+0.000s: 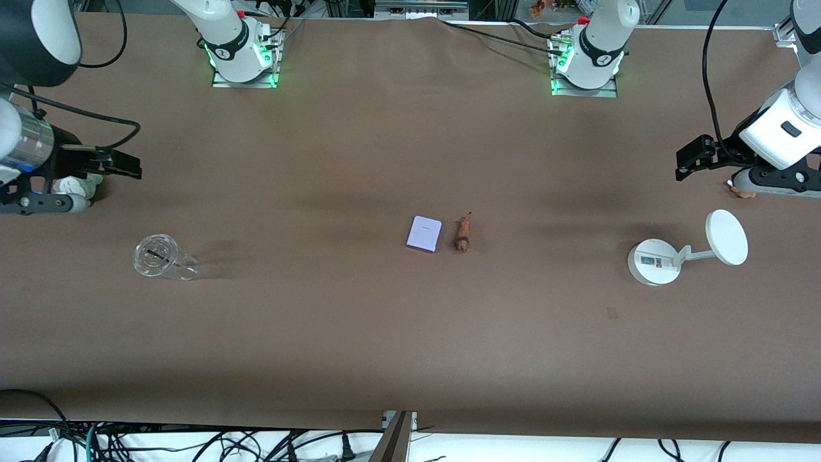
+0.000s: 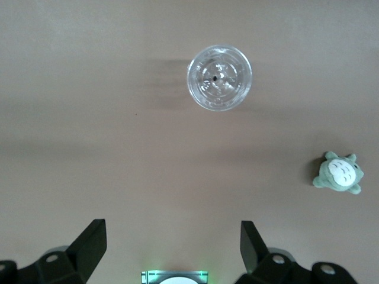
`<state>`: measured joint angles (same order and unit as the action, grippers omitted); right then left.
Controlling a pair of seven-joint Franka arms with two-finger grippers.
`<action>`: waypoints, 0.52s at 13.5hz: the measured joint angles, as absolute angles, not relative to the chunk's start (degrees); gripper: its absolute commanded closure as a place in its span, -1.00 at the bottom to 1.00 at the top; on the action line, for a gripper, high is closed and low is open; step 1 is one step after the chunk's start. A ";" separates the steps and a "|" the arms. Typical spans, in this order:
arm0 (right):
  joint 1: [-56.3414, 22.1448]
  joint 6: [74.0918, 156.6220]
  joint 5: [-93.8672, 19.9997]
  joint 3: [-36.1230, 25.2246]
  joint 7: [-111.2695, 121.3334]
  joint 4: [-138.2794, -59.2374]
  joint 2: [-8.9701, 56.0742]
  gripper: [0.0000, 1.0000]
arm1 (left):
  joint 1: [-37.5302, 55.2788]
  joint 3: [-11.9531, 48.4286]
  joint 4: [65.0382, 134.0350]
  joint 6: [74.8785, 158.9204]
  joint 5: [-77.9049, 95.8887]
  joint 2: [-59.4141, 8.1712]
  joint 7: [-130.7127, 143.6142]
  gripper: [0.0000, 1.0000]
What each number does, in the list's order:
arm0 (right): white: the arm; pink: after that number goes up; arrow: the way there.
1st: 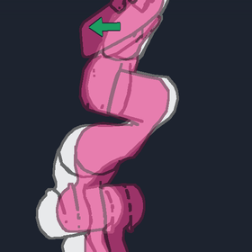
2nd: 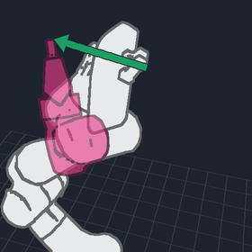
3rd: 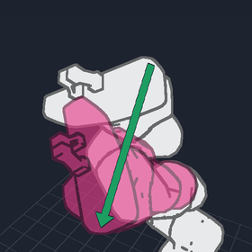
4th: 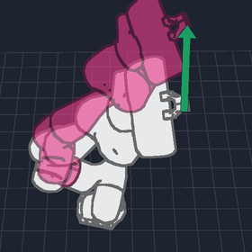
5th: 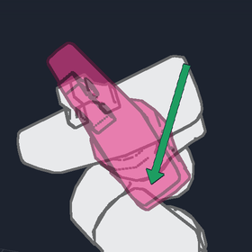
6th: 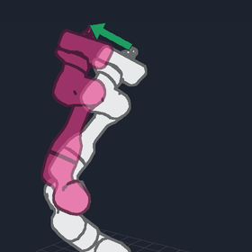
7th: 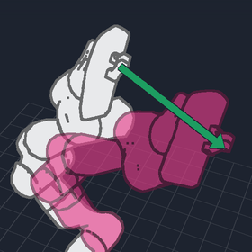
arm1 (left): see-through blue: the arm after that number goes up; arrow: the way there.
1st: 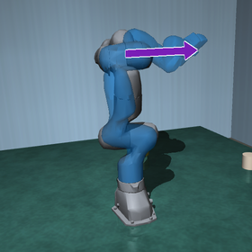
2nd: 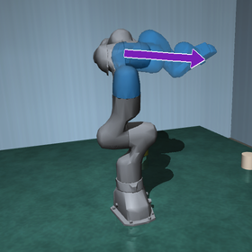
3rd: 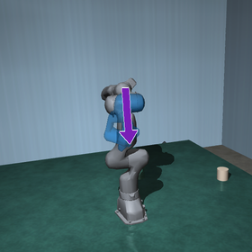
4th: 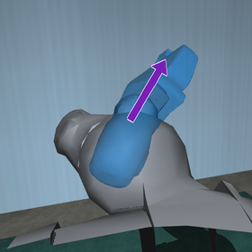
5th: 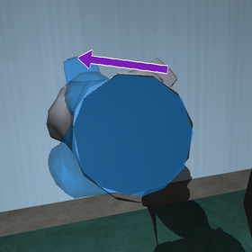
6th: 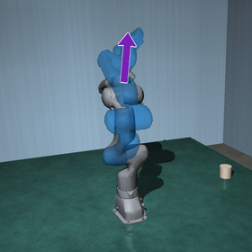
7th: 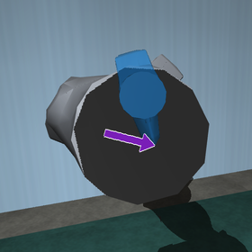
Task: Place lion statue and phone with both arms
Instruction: 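Move the right gripper toward the phone while the left gripper reaches the lion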
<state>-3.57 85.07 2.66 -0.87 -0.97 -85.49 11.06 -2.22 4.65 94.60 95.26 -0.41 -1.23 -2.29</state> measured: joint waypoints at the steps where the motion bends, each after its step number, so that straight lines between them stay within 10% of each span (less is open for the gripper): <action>1: -3.82 86.42 2.63 -0.82 -0.97 -85.49 11.49 -1.00 | -2.22 4.65 94.60 95.26 -0.41 -1.23 -2.29 -1.00; 7: -7.38 90.57 2.60 -0.73 -3.32 -85.46 13.13 -1.00 | -2.18 4.66 94.60 95.26 -0.41 -1.23 -2.29 -1.00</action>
